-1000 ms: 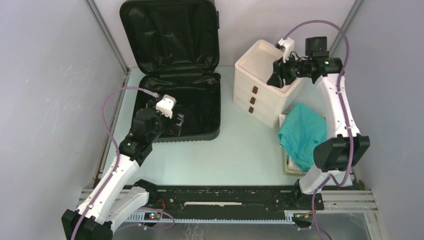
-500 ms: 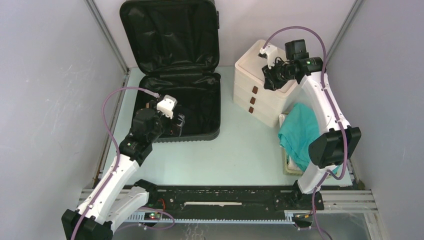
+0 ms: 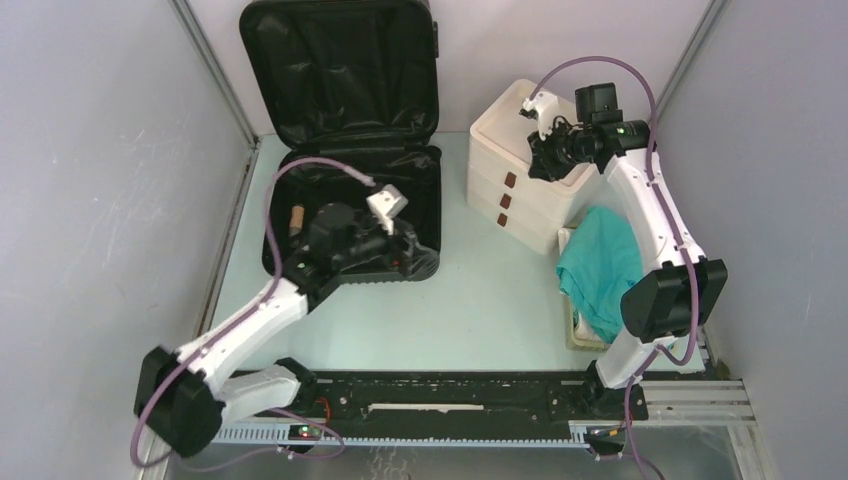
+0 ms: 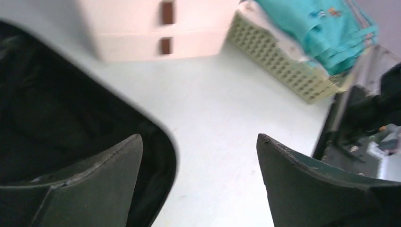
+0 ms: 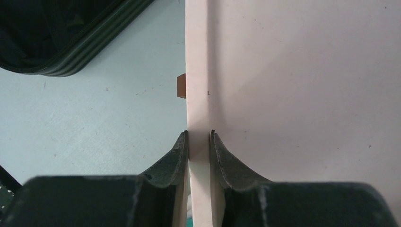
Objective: Open, take out, and arrange the luggage
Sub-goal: Open the drawer of the storage box, then pick up the makeup from the opened luggage.
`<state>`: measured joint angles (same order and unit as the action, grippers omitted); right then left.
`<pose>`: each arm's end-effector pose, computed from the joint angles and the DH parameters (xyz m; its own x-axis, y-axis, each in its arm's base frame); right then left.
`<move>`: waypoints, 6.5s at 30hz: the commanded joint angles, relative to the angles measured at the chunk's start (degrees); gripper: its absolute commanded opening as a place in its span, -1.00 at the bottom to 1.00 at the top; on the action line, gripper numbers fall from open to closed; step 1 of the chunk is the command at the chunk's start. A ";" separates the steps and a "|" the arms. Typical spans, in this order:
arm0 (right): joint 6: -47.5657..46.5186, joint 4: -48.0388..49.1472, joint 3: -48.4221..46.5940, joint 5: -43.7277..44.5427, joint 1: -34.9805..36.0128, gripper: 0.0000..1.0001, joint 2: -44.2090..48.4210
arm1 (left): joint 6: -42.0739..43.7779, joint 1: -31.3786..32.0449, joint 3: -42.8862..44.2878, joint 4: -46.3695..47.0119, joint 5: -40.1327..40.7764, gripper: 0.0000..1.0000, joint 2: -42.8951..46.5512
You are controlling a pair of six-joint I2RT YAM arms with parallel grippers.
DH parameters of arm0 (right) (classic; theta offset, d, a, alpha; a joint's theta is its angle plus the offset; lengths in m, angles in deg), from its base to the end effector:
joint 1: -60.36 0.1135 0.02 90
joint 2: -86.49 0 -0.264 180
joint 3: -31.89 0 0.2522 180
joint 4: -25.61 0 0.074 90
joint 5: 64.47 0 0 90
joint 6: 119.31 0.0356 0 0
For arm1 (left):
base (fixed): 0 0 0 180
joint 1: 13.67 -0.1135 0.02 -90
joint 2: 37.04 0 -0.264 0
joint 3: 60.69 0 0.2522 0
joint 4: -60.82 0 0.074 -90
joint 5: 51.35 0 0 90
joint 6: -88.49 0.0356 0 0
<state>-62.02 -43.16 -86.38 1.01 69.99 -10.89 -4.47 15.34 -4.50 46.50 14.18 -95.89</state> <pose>0.3533 0.0749 0.3863 -0.3848 -0.5640 -0.7307 -0.7541 0.6485 -0.1034 0.2002 -0.1279 0.2967 -0.2957 0.1103 -0.9489 0.7736 0.6104 -0.1702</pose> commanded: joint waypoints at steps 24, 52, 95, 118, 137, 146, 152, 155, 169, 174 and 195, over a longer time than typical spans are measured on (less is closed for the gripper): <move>3.42 -0.72 3.21 -7.74 -0.40 -1.00 5.53 | -19.30 11.63 34.28 33.76 11.17 0.68 -54.89; 3.36 -0.80 3.62 -8.22 -0.22 -1.00 4.46 | -21.18 12.89 42.33 32.17 9.30 -0.72 -62.07; 3.73 0.43 4.90 -3.92 -2.19 -1.00 5.06 | -14.07 13.48 21.08 31.31 10.89 -1.00 -47.12; 4.17 2.88 7.75 -3.23 -4.56 -0.52 6.55 | -8.64 15.57 18.72 8.56 16.42 -0.42 -34.92; -4.87 6.95 28.48 -31.67 -15.47 0.48 35.73 | 4.98 11.08 16.27 -14.60 21.09 0.77 -4.85; -5.76 11.66 45.36 -45.68 -16.22 0.52 43.35 | 3.37 -2.27 10.97 -15.32 19.82 1.00 7.79; -8.32 12.52 50.54 -46.90 -15.89 0.50 43.08 | 1.24 -12.59 9.86 -16.83 18.82 1.00 8.46; -8.14 12.95 50.54 -45.72 -15.53 0.50 42.85 | 1.42 -16.18 9.16 -17.06 20.02 1.00 7.01; -7.90 13.58 50.54 -41.53 -13.19 0.50 41.91 | -5.16 -30.30 26.40 -29.52 30.21 1.00 -26.32; -7.98 13.54 50.54 -40.71 -12.75 0.50 42.02 | -1.46 -32.20 29.47 -29.32 30.34 1.00 -32.73; -8.51 13.16 50.55 -38.96 -11.33 0.50 40.85 | 2.87 -32.27 38.46 -30.81 38.56 0.14 -51.94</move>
<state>-69.41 -30.94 -35.03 -38.44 57.95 30.33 -2.57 -16.83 30.58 16.30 50.68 -146.03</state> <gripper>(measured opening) 0.750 0.576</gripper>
